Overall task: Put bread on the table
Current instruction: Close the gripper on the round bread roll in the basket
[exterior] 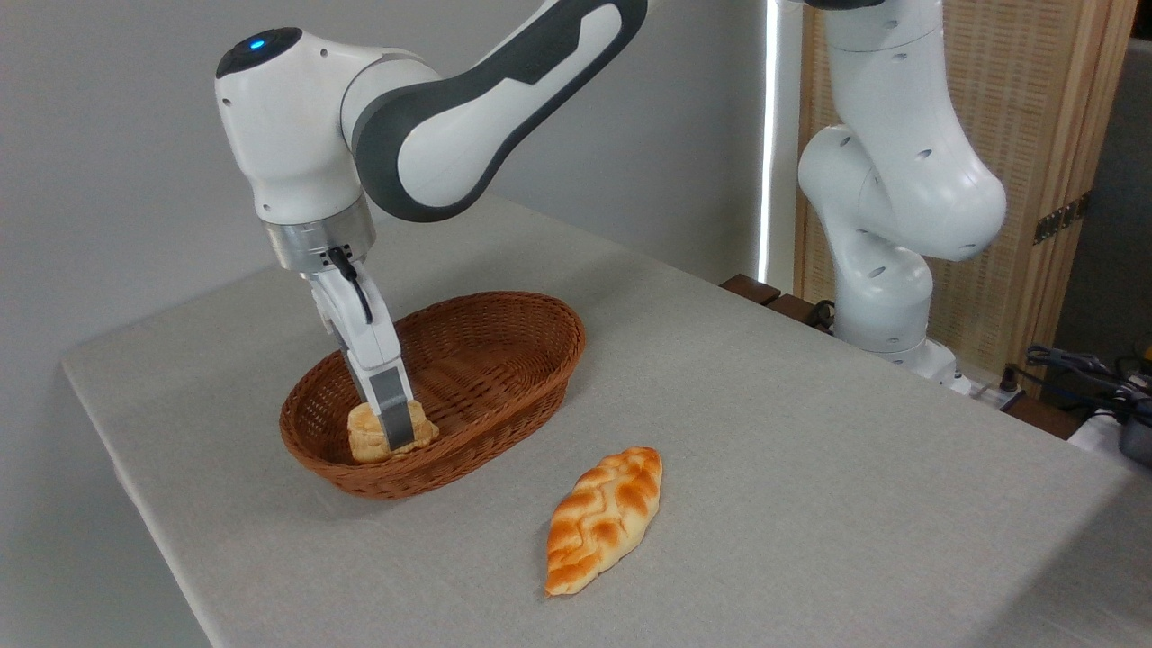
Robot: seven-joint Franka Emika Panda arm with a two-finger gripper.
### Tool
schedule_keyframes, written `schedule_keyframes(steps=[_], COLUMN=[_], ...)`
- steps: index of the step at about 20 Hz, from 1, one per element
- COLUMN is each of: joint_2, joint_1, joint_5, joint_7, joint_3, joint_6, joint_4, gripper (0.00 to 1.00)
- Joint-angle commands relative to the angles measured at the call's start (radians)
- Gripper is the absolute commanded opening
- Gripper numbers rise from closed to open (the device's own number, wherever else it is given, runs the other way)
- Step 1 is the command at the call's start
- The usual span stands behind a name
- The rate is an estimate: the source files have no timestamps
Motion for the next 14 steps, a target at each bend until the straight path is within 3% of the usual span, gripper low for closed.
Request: schedule_keyframes(steps=[1,3,4,14], joint_2=[0.011,0.012,0.012,0.006], joint_1=[0.002,0.001,0.002,0.002], joint_5=[0.050,0.051,0.051,0.048], joint_7=[-0.007,-0.004,-0.004,-0.016], joint_3=[-0.006,-0.006,-0.006,-0.016], joint_6=[0.030,0.030,0.030,0.016], joint_4=[0.008,0.008,0.008,0.008], gripper=[0.76,0.55,0.52,0.51])
